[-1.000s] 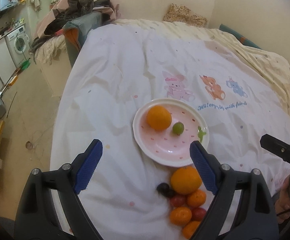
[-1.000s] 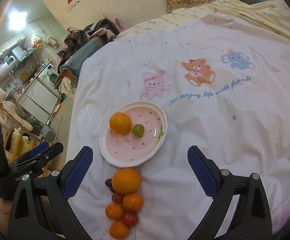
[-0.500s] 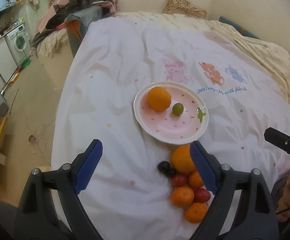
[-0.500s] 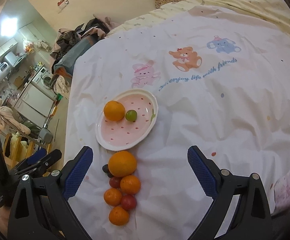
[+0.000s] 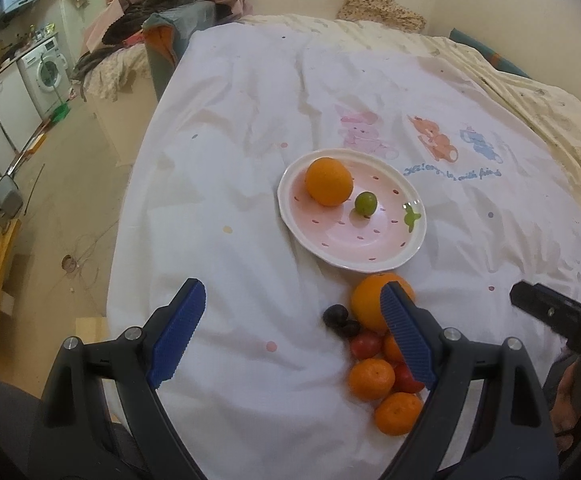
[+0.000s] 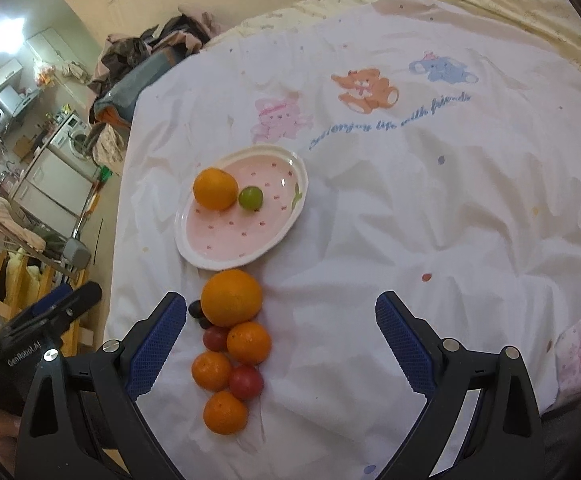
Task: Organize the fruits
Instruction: 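Raise both tools away from the plate back toward the fruit pile, then grasp a mandarin with the left tool while the right tool grasps another mandarin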
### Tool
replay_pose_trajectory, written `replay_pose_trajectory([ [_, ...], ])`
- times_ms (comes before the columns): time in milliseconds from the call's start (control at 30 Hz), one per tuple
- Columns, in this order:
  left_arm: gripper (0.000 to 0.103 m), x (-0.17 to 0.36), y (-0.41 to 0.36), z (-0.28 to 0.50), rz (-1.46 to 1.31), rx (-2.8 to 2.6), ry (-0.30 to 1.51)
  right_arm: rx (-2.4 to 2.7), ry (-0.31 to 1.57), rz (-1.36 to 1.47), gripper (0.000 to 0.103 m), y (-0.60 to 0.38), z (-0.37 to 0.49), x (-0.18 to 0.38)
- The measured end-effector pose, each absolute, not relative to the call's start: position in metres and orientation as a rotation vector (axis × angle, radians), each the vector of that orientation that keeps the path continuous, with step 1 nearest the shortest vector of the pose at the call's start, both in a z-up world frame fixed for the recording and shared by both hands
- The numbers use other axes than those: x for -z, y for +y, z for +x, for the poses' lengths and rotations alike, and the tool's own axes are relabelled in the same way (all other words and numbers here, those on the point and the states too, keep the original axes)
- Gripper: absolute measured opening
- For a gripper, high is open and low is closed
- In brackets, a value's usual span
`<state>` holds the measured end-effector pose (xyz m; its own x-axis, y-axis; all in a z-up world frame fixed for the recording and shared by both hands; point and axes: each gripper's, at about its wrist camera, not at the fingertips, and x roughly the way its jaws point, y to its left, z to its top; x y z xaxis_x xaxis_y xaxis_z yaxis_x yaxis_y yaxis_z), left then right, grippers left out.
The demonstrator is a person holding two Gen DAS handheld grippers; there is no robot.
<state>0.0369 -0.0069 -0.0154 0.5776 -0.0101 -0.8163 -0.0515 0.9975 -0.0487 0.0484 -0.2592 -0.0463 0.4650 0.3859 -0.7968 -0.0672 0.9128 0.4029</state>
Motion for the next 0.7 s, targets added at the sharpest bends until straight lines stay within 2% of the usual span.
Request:
replay_pose_trajectory([
  [467,0.087,0.026,0.008,0.045,-0.140,-0.086,1.005,-0.389,1.279,0.398,0.097,-0.238,0.054,0.090],
  [633,0.087,0.032,0.013,0.049,-0.176,-0.092,1.037,-0.500,1.522,0.357,0.077,-0.207,0.045,0.127],
  [700,0.087,0.034,0.014,0.050,-0.181,-0.093,1.049,-0.538,1.555,0.341,0.075,-0.196,0.039,0.132],
])
